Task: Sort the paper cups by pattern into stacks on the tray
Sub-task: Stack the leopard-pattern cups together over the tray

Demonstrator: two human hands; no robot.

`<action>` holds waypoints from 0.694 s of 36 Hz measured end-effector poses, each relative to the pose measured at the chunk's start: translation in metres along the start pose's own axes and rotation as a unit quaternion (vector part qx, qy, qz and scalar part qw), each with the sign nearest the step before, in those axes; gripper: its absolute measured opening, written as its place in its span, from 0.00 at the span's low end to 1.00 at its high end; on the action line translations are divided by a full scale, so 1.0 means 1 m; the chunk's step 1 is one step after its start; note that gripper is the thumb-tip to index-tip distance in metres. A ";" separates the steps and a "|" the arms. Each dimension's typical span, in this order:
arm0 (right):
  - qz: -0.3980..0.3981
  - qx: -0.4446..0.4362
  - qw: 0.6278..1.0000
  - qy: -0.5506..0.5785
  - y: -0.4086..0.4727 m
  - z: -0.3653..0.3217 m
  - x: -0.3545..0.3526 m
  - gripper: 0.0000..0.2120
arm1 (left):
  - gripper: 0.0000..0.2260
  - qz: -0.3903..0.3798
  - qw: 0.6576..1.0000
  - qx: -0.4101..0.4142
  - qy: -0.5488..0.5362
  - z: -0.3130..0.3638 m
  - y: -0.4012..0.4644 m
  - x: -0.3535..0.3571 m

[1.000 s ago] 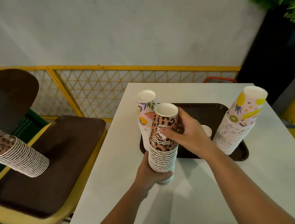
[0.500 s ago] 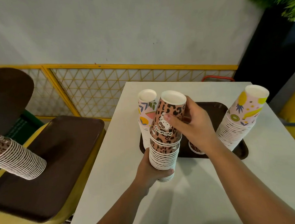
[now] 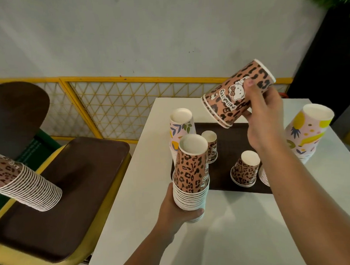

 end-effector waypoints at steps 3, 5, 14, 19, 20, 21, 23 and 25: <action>0.029 -0.013 0.996 -0.085 0.008 0.029 -0.008 0.20 | 0.41 0.012 1.000 0.000 0.002 -0.001 0.001 -0.005; 0.024 -0.007 0.988 -0.152 0.009 0.053 -0.010 0.24 | 0.42 0.014 1.000 -0.002 0.005 -0.002 0.002 -0.006; -0.086 0.004 0.944 -0.318 -0.001 0.135 -0.009 0.29 | 0.41 0.023 1.000 -0.020 0.007 -0.008 0.002 -0.011; -0.129 0.022 0.940 -0.315 -0.008 0.153 -0.004 0.29 | 0.41 0.024 1.000 -0.018 0.001 -0.005 0.001 -0.013; -0.136 0.026 0.938 -0.316 -0.009 0.155 -0.003 0.30 | 0.41 0.024 1.000 -0.017 0.001 -0.004 0.001 -0.013; -0.139 0.030 0.938 -0.317 -0.011 0.156 -0.003 0.31 | 0.41 0.025 1.000 -0.017 0.003 -0.004 0.000 -0.013; -0.132 0.037 0.940 -0.312 -0.013 0.152 -0.003 0.33 | 0.42 0.028 0.999 -0.019 0.010 -0.003 0.001 -0.013; -0.111 0.023 0.947 -0.301 -0.014 0.135 -0.001 0.30 | 0.41 0.028 0.999 -0.021 0.014 -0.003 0.000 -0.012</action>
Point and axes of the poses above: each hand's wrist, its own y-axis towards the middle knuckle, its own x-axis out of the palm, z = x × y, the point moved 7 cm from there along y, towards the middle knuckle, and after that the axes turned 9 degrees about -x, right-handed, at the moved point
